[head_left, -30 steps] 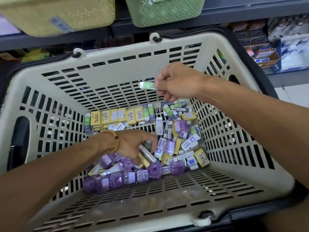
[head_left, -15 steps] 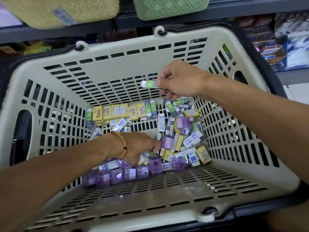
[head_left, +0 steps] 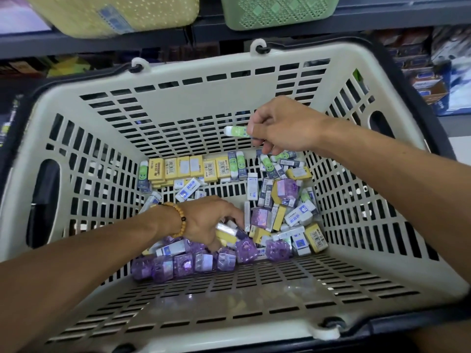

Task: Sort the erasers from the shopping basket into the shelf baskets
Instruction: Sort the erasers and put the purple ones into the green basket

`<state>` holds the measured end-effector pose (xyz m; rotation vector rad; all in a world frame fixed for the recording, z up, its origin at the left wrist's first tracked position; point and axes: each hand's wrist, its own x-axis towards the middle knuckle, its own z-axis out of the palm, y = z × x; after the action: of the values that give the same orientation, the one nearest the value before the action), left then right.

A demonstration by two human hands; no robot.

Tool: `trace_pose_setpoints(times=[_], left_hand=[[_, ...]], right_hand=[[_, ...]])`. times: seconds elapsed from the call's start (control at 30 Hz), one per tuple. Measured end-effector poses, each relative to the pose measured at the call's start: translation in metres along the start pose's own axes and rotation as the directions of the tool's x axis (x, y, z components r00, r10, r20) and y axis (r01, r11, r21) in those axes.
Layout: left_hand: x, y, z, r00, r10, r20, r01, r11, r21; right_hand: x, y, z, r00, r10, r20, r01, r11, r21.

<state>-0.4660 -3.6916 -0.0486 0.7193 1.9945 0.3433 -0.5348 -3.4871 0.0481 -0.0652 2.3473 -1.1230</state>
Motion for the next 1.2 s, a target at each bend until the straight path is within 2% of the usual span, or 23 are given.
trace_pose_setpoints(times=[0.13,0.23,0.37,0.43,0.53,0.63,0.73,0.87,1.0,1.1,1.2], left_hand=[[-0.005,0.000,-0.001,0.992,-0.017,-0.122,-0.016,0.963,-0.269],[-0.022,0.002,-0.015,0.966,-0.121,-0.229,-0.031,0.824,-0.565],[-0.054,0.008,-0.032,0.893,-0.300,-0.336,-0.033,0.700,-0.714],[-0.076,0.010,-0.034,0.859,-0.383,-0.340,-0.058,0.587,-0.808],[-0.111,0.010,-0.032,0.821,-0.505,-0.267,-0.083,0.357,-0.930],[-0.139,0.000,-0.030,0.750,-0.612,-0.253,-0.165,0.198,-0.966],[-0.155,-0.008,-0.029,0.682,-0.682,-0.265,-0.246,0.127,-0.961],[-0.157,-0.016,-0.030,0.626,-0.734,-0.264,-0.330,0.057,-0.942],[-0.157,-0.020,-0.033,0.597,-0.759,-0.259,-0.384,0.013,-0.923],[-0.155,-0.019,-0.035,0.604,-0.753,-0.261,-0.392,0.005,-0.920],[-0.152,-0.018,-0.037,0.611,-0.741,-0.279,-0.406,0.009,-0.914]], right_hand=[[-0.001,-0.001,0.002,0.999,0.018,0.038,-0.018,1.000,0.018],[0.000,-0.002,0.003,0.999,0.020,0.050,-0.022,1.000,0.023],[0.003,-0.006,0.012,0.999,0.026,0.022,-0.027,0.997,0.075],[0.008,-0.009,0.022,0.998,0.044,0.035,-0.048,0.993,0.111],[0.020,-0.015,0.049,0.994,0.082,0.068,-0.091,0.985,0.149],[0.038,-0.022,0.086,0.989,0.092,0.112,-0.114,0.971,0.208],[0.059,-0.030,0.121,0.982,0.096,0.163,-0.129,0.969,0.209],[0.087,-0.040,0.149,0.986,0.097,0.138,-0.117,0.982,0.146],[0.089,-0.040,0.156,0.987,0.083,0.139,-0.107,0.980,0.171],[0.071,-0.046,0.142,0.993,0.001,0.117,-0.042,0.937,0.347],[0.052,-0.059,0.122,0.947,-0.100,0.305,-0.063,0.874,0.482]])
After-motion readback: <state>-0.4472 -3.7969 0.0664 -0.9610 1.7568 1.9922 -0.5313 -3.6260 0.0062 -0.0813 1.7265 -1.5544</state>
